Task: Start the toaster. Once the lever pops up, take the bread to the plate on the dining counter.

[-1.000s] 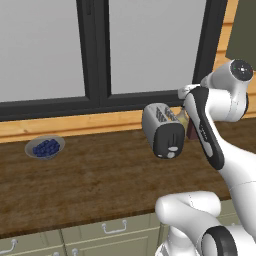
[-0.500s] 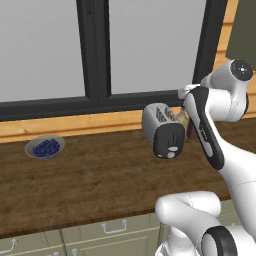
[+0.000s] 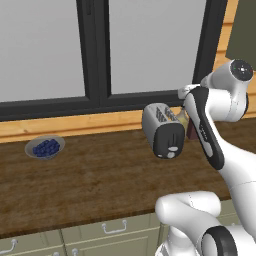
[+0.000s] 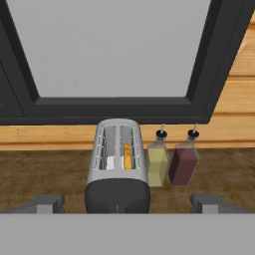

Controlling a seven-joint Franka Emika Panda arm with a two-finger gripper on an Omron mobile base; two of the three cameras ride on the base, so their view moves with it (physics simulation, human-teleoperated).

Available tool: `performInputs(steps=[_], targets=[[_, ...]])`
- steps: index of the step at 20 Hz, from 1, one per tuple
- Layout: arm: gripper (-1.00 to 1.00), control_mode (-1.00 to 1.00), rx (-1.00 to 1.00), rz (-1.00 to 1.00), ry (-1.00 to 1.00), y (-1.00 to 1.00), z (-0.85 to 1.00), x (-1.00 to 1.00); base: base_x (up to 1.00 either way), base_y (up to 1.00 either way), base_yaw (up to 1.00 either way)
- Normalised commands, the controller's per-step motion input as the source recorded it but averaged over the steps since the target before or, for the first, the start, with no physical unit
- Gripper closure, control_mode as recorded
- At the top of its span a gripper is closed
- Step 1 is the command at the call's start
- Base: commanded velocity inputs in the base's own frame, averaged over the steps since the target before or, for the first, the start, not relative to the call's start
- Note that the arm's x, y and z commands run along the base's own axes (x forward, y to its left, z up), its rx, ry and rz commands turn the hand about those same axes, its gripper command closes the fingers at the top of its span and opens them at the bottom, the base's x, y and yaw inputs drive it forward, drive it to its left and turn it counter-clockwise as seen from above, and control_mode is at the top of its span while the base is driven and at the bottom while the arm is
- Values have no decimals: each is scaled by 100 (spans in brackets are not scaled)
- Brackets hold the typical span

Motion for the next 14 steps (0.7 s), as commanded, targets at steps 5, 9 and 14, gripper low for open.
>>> performInputs(steps=[5, 9, 14], targets=[[-100, -100, 0, 0, 0, 0, 0, 0, 0, 0, 0], [-100, -100, 0, 0, 0, 0, 0, 0, 0, 0, 0], [-100, -100, 0, 0, 0, 0, 0, 0, 0, 0, 0]])
